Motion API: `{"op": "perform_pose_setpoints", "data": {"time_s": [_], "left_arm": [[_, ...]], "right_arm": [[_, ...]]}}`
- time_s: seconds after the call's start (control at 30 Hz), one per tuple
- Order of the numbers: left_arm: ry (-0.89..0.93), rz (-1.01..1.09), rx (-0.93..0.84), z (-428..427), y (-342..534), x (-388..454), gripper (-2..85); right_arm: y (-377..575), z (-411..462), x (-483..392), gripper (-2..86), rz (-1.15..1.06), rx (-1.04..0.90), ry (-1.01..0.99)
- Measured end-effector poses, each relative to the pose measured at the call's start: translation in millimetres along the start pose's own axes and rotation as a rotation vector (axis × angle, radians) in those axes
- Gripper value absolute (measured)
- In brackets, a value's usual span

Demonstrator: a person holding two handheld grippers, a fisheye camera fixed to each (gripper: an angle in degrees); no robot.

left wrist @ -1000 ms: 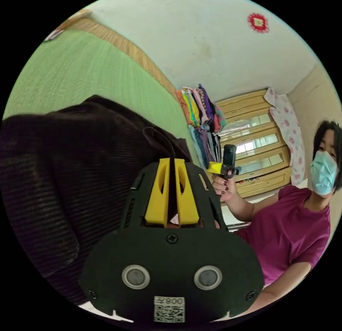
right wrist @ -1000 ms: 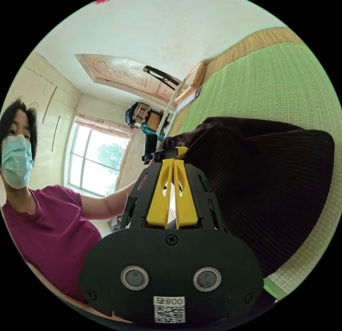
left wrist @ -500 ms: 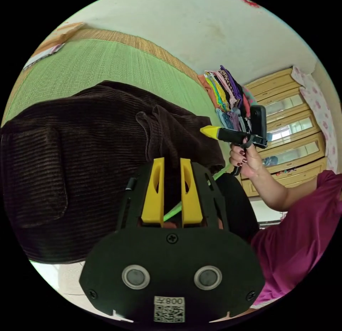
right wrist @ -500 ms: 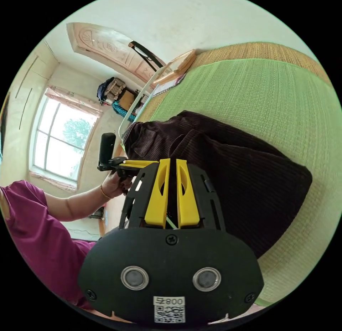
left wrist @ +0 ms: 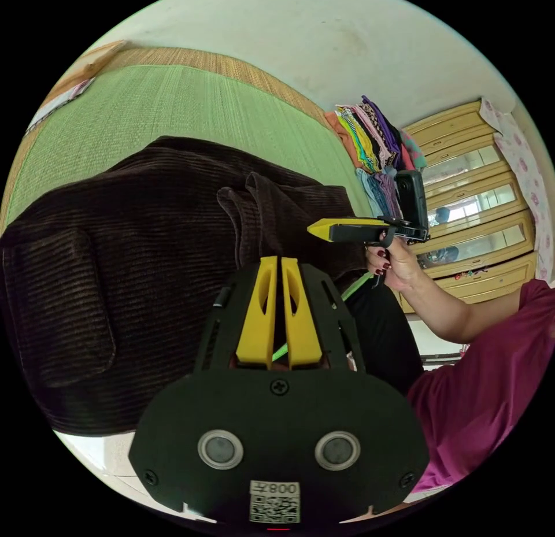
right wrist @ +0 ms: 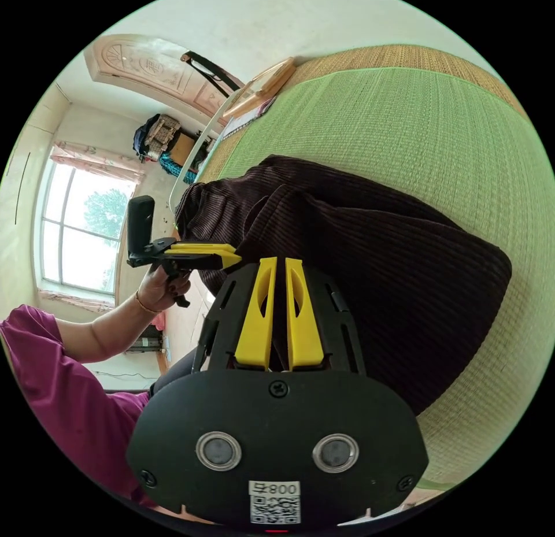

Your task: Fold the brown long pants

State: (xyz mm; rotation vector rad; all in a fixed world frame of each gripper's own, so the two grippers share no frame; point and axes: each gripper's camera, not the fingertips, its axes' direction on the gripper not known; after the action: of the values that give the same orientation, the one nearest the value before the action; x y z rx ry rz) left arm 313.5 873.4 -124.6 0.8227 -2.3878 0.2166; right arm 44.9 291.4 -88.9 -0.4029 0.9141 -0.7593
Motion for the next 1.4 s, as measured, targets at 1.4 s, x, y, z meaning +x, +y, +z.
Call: {"op": "perform_pose_setpoints", "data": {"time_s": [1.4], "left_arm": [[-0.178, 0.054, 0.207, -153.4, 80.1, 84.7, 0.1]], "right_arm": [[-41.0, 90.2, -154.0, 0.1, -0.214, -0.070, 0.219]]}}
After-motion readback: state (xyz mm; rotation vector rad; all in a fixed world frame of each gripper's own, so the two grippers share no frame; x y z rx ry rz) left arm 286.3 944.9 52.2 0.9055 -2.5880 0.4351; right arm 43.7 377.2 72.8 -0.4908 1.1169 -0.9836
